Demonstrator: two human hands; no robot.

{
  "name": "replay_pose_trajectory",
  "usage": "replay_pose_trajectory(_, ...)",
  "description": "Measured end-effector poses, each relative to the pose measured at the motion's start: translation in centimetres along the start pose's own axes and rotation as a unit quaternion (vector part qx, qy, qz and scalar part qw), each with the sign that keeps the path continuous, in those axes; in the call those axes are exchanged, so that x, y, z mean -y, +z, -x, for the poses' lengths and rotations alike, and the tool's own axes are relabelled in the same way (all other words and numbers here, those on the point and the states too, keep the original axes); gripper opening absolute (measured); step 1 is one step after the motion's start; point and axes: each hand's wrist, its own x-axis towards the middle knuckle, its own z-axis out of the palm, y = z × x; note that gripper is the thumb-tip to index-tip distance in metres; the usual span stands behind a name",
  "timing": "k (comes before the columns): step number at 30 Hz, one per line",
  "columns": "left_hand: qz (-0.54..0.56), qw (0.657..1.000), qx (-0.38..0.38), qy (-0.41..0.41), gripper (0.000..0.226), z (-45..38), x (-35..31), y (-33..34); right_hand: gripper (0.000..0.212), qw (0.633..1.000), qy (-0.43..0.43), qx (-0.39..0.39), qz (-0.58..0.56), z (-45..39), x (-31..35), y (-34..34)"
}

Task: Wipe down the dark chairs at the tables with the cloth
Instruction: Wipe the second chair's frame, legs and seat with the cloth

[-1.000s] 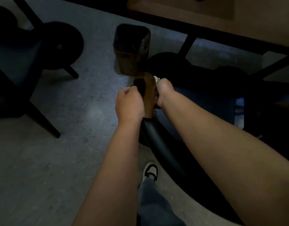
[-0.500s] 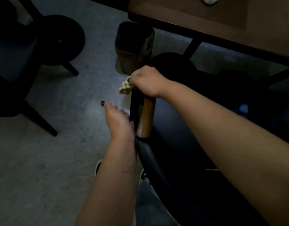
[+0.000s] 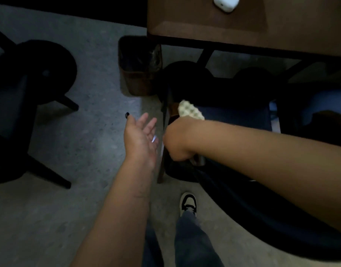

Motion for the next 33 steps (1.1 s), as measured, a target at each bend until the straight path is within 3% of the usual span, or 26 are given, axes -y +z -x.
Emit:
replay_pose_trajectory(3,-0.080,0.995,0.063,-0.024,0.048,-0.3,-1.7,0.1,0.024,0.999,0.011,-0.031,-0.009,0.3,1.0,0.8)
replay_pose_trajectory(5,-0.141,0.985,0.096,-0.032,0.044,-0.7,-2.3,0.6,0.033,0.991,0.017,-0.117,-0.065,2.1,2.0,1.8)
replay_pose_trajectory(8,-0.230,0.964,0.134,-0.017,0.040,-1.7,-2.1,2.0,0.039,0.944,0.017,-0.273,-0.184,4.6,3.1,4.8)
replay_pose_trajectory(10,-0.284,0.949,0.132,0.011,0.043,-2.1,-1.4,2.8,0.041,0.852,0.050,-0.403,-0.330,6.3,3.5,7.1)
replay_pose_trajectory(12,-0.313,0.938,0.144,0.032,0.051,-2.9,-0.4,3.3,0.036,0.690,0.156,-0.502,-0.497,7.2,3.6,8.9)
replay_pose_trajectory(14,-0.346,0.923,0.164,0.030,0.059,-3.8,0.5,4.0,0.029,0.547,0.270,-0.466,-0.641,6.8,3.0,10.0)
replay_pose_trajectory(15,-0.363,0.917,0.162,0.029,0.062,-4.0,0.7,4.5,0.032,0.513,0.310,-0.408,-0.689,6.1,2.6,10.3)
replay_pose_trajectory(19,-0.350,0.933,0.054,0.067,0.070,-4.0,2.0,6.3,0.033,0.490,0.348,-0.229,-0.765,2.1,0.5,10.1)
replay_pose_trajectory(20,-0.334,0.939,0.023,0.077,0.069,-3.8,2.4,6.7,0.030,0.461,0.348,-0.211,-0.788,0.7,-0.2,9.9)
replay_pose_trajectory(23,-0.263,0.959,-0.034,0.097,0.055,-3.7,3.1,7.4,0.029,0.305,0.310,-0.176,-0.883,-3.1,-2.3,8.9)
replay_pose_trajectory(24,-0.254,0.961,-0.042,0.096,0.053,-3.9,3.3,7.5,0.031,0.269,0.297,-0.170,-0.900,-4.1,-3.1,8.7)
replay_pose_trajectory(25,-0.259,0.960,-0.046,0.094,0.052,-4.0,3.2,7.4,0.032,0.258,0.286,-0.160,-0.909,-4.9,-3.6,8.6)
replay_pose_trajectory(27,-0.284,0.953,-0.040,0.093,0.051,-4.2,3.1,7.2,0.033,0.287,0.263,-0.136,-0.911,-5.8,-3.9,9.0)
replay_pose_trajectory(30,-0.306,0.946,-0.030,0.101,0.048,-4.3,2.8,7.1,0.034,0.400,0.252,-0.101,-0.875,-5.3,-3.4,10.3)
replay_pose_trajectory(33,-0.314,0.944,-0.028,0.102,0.047,-4.1,2.7,7.1,0.028,0.508,0.243,-0.125,-0.817,-4.1,-3.3,11.9)
